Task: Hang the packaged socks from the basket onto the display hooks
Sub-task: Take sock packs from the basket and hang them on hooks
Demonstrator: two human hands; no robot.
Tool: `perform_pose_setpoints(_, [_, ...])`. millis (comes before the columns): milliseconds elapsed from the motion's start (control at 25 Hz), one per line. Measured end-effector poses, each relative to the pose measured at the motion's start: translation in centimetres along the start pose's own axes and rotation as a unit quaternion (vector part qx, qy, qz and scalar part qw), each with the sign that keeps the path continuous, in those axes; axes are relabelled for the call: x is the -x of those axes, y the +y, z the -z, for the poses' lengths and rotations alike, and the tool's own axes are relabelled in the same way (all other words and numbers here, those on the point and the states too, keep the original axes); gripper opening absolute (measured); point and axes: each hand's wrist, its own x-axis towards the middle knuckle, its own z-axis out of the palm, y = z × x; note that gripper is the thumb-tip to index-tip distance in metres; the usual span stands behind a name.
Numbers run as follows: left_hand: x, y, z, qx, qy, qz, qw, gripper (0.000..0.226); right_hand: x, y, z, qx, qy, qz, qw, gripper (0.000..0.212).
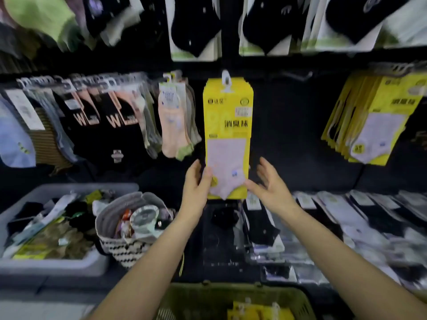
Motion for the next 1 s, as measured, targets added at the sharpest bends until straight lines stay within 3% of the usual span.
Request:
perform_pose_setpoints(120, [7.9,-7.7,1.4,-0.083,0.099,0.112,0.985,0.032,6.4,8.5,0.1,0.028,0.028,-0.130,0.991,0.046])
perform_pose_setpoints(200, [12.9,-12.6,1.4,-0.138,0.061,0.207,0.967,0.027,9.9,13.8,-0.6,0.095,-0.014,-0.239,0.966,0.035])
perform_pose_setpoints(320, [19.2,-19.0,0.6,-0.202,-0.016,0.290,0.935,0.021,14.3,20.9,-1.7,0.243,-0.112,-0.325,0.907,0.030])
perform_pose_setpoints(400, [22.2,-22.1,0.4,-0.246,-0.054,0.337,0.907,0.025,17.4,24.5,-2.2,0.269,-0.122,-0.403,0.866,0.027])
perform_pose_setpoints(520, [24.3,-26.5,0.1,-0.290,-0.124,0.401,0.860,0.037,20.8,28.7,-3.2,0.267,-0.145,-0.479,0.824,0.047])
perform_pose_setpoints(600, [24.9,-28.5,0.0,-0.307,-0.156,0.449,0.824,0.043,21.6,30.0,-4.0,0.256,-0.131,-0.466,0.837,0.059])
perform_pose_setpoints(760, [24.8,-30.8,0.5,-0.322,-0.200,0.528,0.760,0.065,22.5,31.9,-4.7,0.252,-0.095,-0.422,0.866,0.043])
perform_pose_setpoints(1000, [23.3,-31.3,-1.5,-0.208,-0.245,0.539,0.778,0.067,21.8,32.6,-5.2,0.232,-0.032,-0.377,0.896,0.024])
